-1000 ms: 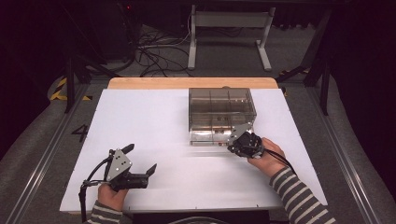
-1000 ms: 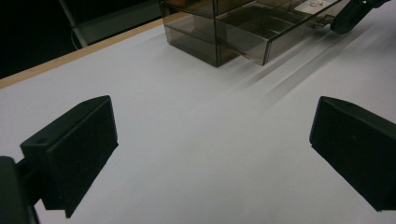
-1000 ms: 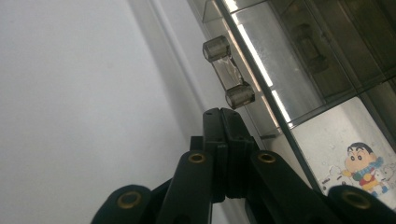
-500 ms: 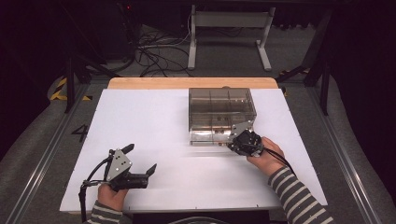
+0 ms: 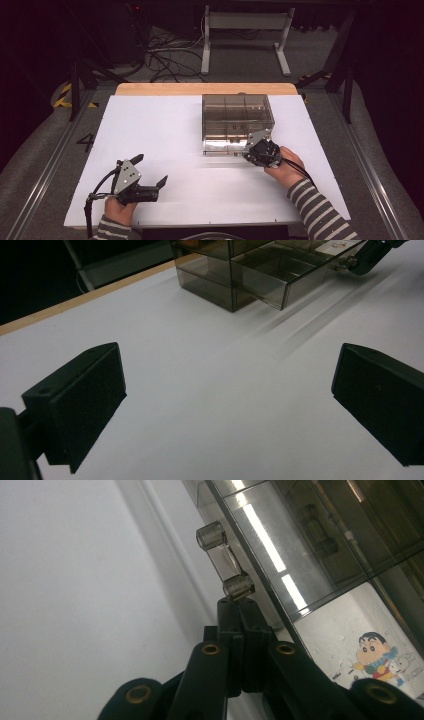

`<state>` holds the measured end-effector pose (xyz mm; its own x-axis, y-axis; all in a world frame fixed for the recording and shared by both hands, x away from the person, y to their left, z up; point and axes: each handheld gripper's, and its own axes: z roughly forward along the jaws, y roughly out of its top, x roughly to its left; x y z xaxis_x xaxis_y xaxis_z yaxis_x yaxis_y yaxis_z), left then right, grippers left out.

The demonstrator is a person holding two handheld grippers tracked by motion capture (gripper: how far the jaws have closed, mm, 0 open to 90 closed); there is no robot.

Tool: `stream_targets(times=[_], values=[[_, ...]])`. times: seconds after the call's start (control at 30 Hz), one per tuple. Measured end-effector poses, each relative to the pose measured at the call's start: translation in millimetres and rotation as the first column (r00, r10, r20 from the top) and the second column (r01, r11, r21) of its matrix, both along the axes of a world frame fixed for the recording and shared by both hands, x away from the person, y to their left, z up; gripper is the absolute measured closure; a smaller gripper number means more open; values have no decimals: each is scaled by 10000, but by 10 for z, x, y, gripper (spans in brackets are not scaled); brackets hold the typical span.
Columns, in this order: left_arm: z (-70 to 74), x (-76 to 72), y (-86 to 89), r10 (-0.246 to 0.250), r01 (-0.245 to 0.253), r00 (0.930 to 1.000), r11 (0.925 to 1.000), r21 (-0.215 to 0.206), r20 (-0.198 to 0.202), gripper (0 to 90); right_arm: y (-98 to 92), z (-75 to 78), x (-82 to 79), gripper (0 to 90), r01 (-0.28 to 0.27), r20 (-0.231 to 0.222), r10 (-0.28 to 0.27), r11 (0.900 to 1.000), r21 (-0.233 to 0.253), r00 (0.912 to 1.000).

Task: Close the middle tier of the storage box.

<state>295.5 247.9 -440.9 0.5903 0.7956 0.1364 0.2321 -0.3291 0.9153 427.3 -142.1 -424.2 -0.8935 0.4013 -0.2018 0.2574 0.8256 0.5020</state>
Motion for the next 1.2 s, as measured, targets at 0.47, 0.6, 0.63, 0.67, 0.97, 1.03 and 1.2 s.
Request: stream_targets(times=[0.47,0.6,0.63,0.67,0.97,1.03,1.2], values=[[0,2,2,2,-2,10000,10000,10,-7,16,-8,37,70,900,663,459,-677,9973,314,9966],[0,0,0,-5,5,10000,10000,5,-1,16,-21,40,99,900,899,577,-925,9949,465,9940],[0,0,-1,-6,6,10000,10000,10,-1,16,-26,41,105,900,956,597,-989,9939,548,9933],[0,0,0,-6,6,10000,10000,10,1,16,-32,42,115,900,1041,616,-1078,9927,608,9923],[-3,1,-2,6,-6,10000,10000,-8,-19,16,-40,27,181,900,1458,728,-1534,9842,1006,9855],[-3,-1,-5,0,0,10000,10000,0,-17,16,-41,24,194,900,1569,809,-1663,9814,1105,9828],[-2,0,-2,6,-6,10000,10000,-10,-10,16,-39,16,238,900,1734,931,-1857,9767,1263,9782]])
